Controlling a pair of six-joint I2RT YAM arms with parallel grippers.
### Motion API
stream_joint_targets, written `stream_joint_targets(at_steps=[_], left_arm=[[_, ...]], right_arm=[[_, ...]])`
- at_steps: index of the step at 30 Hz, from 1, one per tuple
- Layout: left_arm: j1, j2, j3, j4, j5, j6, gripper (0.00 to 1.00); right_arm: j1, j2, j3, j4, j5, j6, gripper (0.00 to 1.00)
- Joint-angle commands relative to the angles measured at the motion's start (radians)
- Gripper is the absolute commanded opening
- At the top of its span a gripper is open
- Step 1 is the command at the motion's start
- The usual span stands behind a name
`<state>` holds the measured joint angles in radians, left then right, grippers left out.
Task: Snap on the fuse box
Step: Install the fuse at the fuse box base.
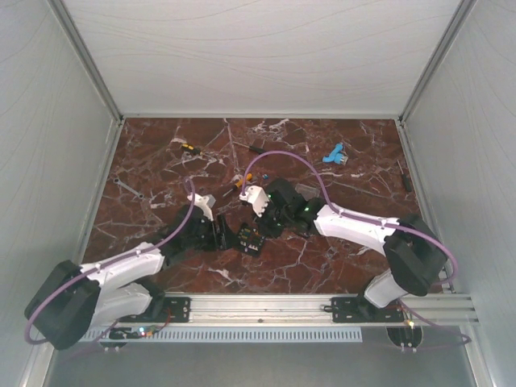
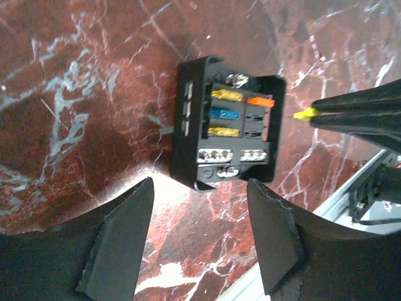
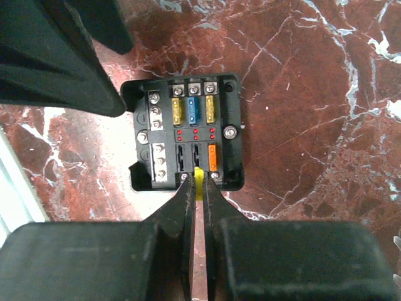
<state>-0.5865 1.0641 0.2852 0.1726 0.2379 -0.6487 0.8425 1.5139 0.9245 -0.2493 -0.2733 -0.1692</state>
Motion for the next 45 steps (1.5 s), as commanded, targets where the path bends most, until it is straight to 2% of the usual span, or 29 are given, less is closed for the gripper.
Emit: stream_joint_targets(at_steps=[1, 9, 15, 22, 39, 45], left_arm=[[-0.026, 0.067, 0.038, -0.009, -0.035, -0.005, 0.62], [-0.059, 0.164, 0.095, -0.068, -0.093, 0.052, 0.65], [-0.053, 0.161, 0.118, -0.134, -0.182, 0.082, 0.65], [-0.031, 0.153, 0.128, -0.159, -0.222, 0.110, 0.64], [-0.004, 0.236, 0.208, -0.118, -0.211, 0.136, 0.61], [0.004, 0.205, 0.197, -0.091, -0.175, 0.133, 0.65]], right_arm=[[0.012, 0.008, -0.012, 0.072, 0.055, -0.023, 0.00], [0.026, 0.019, -0.020, 0.095, 0.074, -0.019, 0.00], [0.046, 0.034, -0.018, 0.091, 0.093, -0.019, 0.00], [0.078, 0.045, -0.022, 0.093, 0.118, -0.005, 0.00], [0.122, 0.061, -0.058, 0.213, 0.230, 0.079, 0.00], [0.124, 0.053, -0.079, 0.244, 0.265, 0.079, 0.00]])
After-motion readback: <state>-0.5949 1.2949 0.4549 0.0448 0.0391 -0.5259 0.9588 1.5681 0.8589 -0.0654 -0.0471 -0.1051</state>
